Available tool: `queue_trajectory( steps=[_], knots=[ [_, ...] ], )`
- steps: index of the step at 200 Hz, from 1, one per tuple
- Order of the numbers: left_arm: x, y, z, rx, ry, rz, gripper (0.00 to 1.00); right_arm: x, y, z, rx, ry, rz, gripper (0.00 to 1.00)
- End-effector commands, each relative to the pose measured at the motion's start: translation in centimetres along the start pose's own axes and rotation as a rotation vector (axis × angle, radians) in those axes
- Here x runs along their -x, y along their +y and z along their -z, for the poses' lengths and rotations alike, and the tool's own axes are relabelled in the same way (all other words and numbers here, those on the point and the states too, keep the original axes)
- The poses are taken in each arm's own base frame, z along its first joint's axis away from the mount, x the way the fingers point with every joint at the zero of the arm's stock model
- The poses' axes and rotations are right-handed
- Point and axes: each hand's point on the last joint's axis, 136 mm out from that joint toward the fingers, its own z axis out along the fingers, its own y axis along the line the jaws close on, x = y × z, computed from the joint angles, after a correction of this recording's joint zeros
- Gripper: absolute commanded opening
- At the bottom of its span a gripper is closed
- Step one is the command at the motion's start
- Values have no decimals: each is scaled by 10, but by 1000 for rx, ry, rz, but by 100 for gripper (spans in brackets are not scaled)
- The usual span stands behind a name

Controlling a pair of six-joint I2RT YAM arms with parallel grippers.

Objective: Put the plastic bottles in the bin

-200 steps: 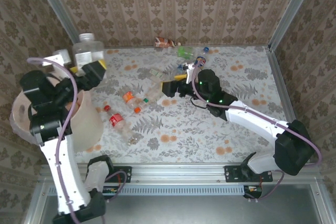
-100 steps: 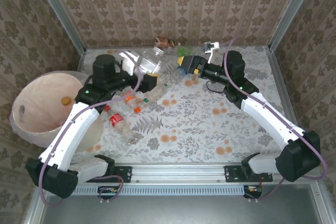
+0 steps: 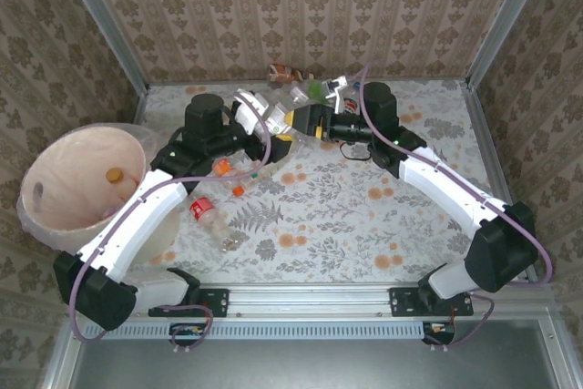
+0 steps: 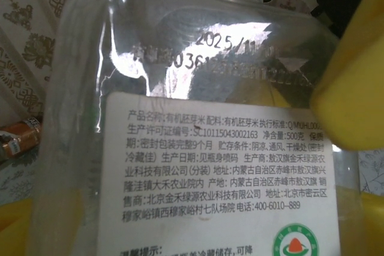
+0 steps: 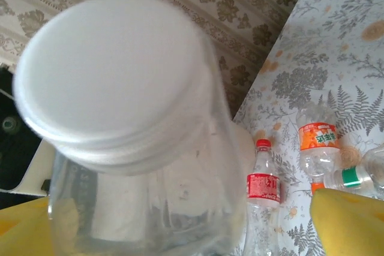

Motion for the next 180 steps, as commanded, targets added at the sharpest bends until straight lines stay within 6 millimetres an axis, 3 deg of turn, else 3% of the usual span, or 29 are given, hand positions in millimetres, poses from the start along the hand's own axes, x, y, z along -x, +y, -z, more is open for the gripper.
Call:
queue_trajectory(
  steps=[1,41,74,97,119,138,156,159,180],
  knots=[
    [17,-7,0,-36,-52,-41,100,4,16,-2,44,10,56,92],
    [17,-14,-1,-81,-58,-36,100,9,14,-8,51,-10,74,79],
    [14,-16,-2,-90,-54,-32,100,16,12,-6,31,-55,113,60],
    [11,-17,1,-93,-44,-31,100,20,7,-2,-4,-85,137,52],
    [12,-23,16,-142,-49,-13,100,26,2,9,-36,-108,177,48],
    [18,-33,38,-241,-83,19,100,31,-1,23,-56,-122,244,45],
    [19,-30,61,-271,-107,33,100,29,-4,31,-55,-104,322,43],
    [18,-30,64,-275,-107,32,100,30,7,38,-41,-115,358,43],
    [19,-34,73,-295,-91,25,100,17,26,42,52,-73,493,42]
  ],
)
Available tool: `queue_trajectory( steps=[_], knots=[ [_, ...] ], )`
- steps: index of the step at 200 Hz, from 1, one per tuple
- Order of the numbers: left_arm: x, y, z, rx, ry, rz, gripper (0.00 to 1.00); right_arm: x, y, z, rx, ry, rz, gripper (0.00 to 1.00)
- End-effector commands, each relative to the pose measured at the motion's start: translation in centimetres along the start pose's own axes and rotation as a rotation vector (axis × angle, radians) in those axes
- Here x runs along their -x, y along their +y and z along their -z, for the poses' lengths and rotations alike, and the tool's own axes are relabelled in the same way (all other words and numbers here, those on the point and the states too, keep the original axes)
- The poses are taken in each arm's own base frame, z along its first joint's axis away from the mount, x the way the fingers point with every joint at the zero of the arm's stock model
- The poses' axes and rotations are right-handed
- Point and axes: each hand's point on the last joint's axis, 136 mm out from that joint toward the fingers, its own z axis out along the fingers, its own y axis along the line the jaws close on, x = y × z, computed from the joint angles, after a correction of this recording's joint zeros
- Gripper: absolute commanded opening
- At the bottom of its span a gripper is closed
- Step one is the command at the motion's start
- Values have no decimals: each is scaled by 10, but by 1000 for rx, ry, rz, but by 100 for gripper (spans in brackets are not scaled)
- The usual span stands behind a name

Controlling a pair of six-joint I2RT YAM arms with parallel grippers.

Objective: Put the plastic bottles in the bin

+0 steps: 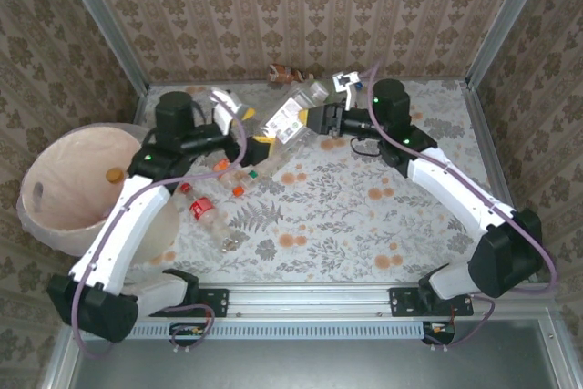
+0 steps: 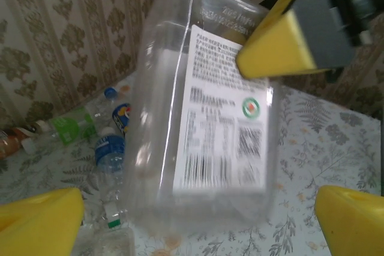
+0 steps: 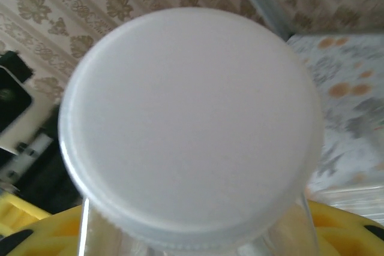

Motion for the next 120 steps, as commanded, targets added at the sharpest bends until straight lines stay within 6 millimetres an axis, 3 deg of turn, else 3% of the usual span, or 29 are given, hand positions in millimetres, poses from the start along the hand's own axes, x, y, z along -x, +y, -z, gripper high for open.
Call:
queue_trajectory(
  steps=[1,56,79,96,120],
  knots=[
    [6,-35,16,-150,-6,-12,100,2,31,16,102,-7,221,42],
    [7,-37,3,-230,-2,5,100,-10,80,17,357,41,393,42],
    [11,-49,0,-330,-19,2,99,-19,93,10,440,95,412,42],
    [12,-60,-1,-401,-38,-13,92,-22,96,4,461,107,415,42],
    [9,-67,-1,-423,-25,-25,68,-22,98,1,478,110,417,42]
  ],
)
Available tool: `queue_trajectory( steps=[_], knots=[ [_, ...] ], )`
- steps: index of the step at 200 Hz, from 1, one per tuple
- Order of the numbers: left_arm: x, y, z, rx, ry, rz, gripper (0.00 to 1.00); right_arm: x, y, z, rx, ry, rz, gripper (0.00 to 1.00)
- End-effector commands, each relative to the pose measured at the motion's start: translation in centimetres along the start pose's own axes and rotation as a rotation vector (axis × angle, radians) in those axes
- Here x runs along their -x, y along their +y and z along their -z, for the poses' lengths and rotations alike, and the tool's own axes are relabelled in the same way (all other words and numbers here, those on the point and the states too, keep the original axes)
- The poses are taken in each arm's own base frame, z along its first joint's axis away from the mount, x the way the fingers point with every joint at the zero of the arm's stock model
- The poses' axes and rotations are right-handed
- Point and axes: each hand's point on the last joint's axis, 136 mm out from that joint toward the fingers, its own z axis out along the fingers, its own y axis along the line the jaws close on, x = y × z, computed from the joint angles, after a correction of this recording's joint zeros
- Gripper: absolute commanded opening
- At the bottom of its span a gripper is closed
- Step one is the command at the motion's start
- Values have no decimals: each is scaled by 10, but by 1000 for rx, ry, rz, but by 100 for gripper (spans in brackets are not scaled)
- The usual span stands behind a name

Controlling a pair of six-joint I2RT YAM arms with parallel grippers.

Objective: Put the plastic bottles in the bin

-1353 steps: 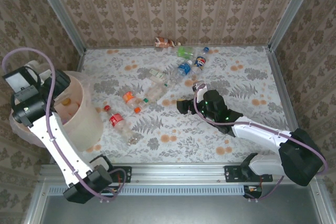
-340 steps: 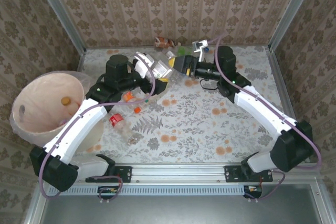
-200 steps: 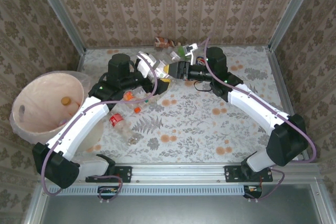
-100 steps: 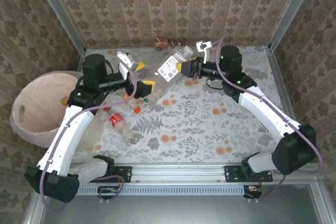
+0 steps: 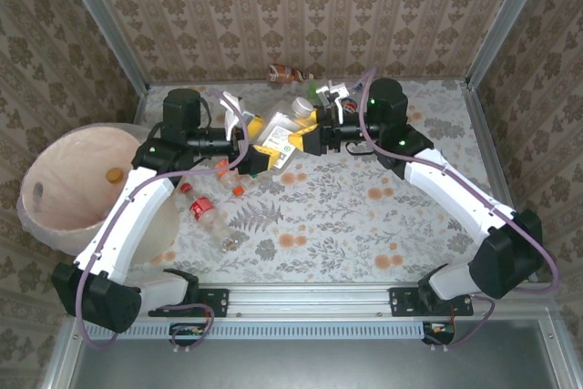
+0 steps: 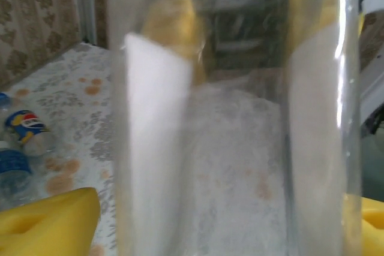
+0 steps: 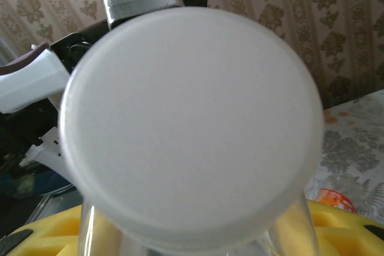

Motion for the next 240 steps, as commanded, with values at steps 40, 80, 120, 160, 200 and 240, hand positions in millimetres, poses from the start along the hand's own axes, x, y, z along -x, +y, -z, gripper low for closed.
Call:
queue_trajectory(
  steps=[40,80,120,160,200,240],
  knots=[
    [15,-27,4,-99,-42,-97,44,14,17,-3,79,-10,92,56],
    [13,-14,6,1,-24,-98,34,22,10,1,-12,-47,112,88],
    [15,41,37,447,31,-60,31,44,-36,44,-472,-212,103,100],
    [31,79,153,1152,-18,106,21,38,-68,97,-834,-268,5,100],
    [17,54,274,1635,-17,344,24,18,-82,103,-886,-256,-46,100],
    [-6,48,324,1689,-64,589,23,-1,-95,97,-896,-194,-87,100]
  ],
)
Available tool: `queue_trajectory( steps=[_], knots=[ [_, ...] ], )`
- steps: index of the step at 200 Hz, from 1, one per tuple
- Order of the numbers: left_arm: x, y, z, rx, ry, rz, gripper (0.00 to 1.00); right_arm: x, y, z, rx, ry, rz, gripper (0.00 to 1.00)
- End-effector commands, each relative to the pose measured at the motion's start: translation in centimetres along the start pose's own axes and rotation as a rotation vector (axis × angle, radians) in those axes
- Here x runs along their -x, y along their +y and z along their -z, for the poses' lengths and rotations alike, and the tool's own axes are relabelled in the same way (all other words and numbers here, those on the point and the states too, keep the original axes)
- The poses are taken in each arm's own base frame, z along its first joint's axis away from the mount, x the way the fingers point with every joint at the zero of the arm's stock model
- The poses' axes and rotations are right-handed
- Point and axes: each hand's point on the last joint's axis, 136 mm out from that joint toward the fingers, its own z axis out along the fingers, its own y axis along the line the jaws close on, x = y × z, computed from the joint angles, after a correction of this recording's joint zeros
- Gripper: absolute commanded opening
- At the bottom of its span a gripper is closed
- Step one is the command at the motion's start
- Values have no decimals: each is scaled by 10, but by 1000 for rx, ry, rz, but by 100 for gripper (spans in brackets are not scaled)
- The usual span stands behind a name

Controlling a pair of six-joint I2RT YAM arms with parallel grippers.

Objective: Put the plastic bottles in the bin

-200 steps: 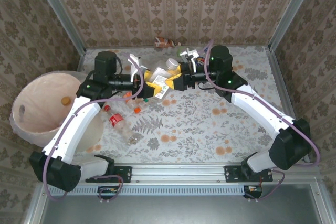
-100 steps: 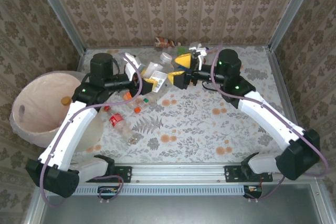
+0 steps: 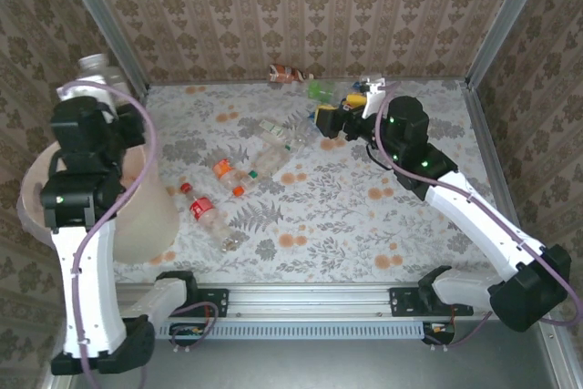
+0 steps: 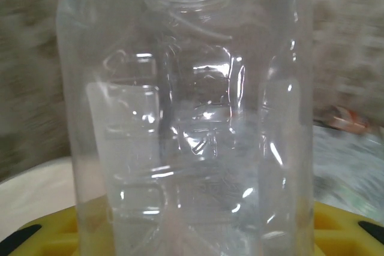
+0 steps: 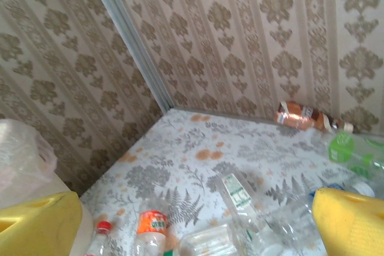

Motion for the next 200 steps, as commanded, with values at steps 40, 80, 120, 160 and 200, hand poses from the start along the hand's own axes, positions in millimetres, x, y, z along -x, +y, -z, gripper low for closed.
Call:
queue_trajectory(
  steps=[40,80,120,160,200],
  knots=[
    [-53,64,-16,-14,219,405,20,-24,-19,-2,-76,60,-19,100],
    [-55,58,-41,-268,175,630,24,-36,-24,-3,-93,97,-15,100],
    [-84,84,-62,-230,197,762,27,-43,-27,-4,-106,118,-19,100],
    [-101,84,-69,-242,213,801,48,-45,-29,-6,-109,121,-21,100],
    [-101,82,-76,-281,211,819,64,-50,-29,-8,-107,143,-34,100]
  ],
)
